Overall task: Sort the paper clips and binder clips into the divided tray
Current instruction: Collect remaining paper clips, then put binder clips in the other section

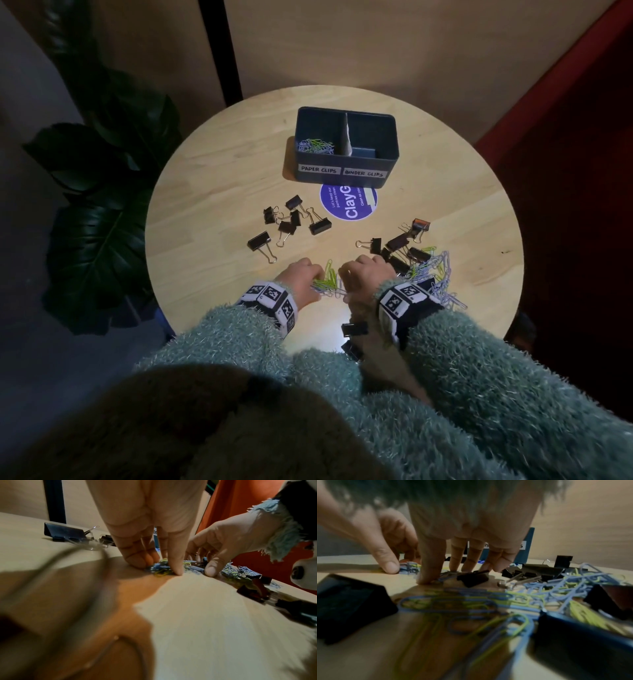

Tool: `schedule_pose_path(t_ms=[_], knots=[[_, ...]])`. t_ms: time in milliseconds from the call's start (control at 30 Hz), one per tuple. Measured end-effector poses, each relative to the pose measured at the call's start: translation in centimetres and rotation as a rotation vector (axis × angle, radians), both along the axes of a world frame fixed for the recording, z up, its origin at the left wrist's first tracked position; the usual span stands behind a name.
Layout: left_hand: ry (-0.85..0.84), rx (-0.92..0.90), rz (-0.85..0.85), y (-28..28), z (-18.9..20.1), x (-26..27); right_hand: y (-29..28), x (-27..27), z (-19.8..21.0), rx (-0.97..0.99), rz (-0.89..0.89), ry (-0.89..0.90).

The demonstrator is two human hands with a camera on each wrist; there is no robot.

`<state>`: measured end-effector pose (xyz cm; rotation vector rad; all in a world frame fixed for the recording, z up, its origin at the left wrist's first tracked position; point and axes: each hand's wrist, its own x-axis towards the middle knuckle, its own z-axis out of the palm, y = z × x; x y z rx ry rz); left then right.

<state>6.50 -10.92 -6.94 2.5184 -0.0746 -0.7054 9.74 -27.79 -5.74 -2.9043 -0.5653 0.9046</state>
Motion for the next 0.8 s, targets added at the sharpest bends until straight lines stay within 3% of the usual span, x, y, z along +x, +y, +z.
schedule_pose_path(t_ms=[233,567,800], knots=[[-0.029,0.032,-0.007,-0.2,-0.2,0.5,0.3,0.5,-0.1,-0.008,-0.067,0.001],[-0.089,0.126,-0.015,-0.4,-0.5,0.4,3.2,-0.6,-1.5,0.233,-0.093,-0.041],[-0.047,0.037,0.111,0.3,-0.2,0.6,3.6,0.2,-1.3,0.277,-0.132,0.02]])
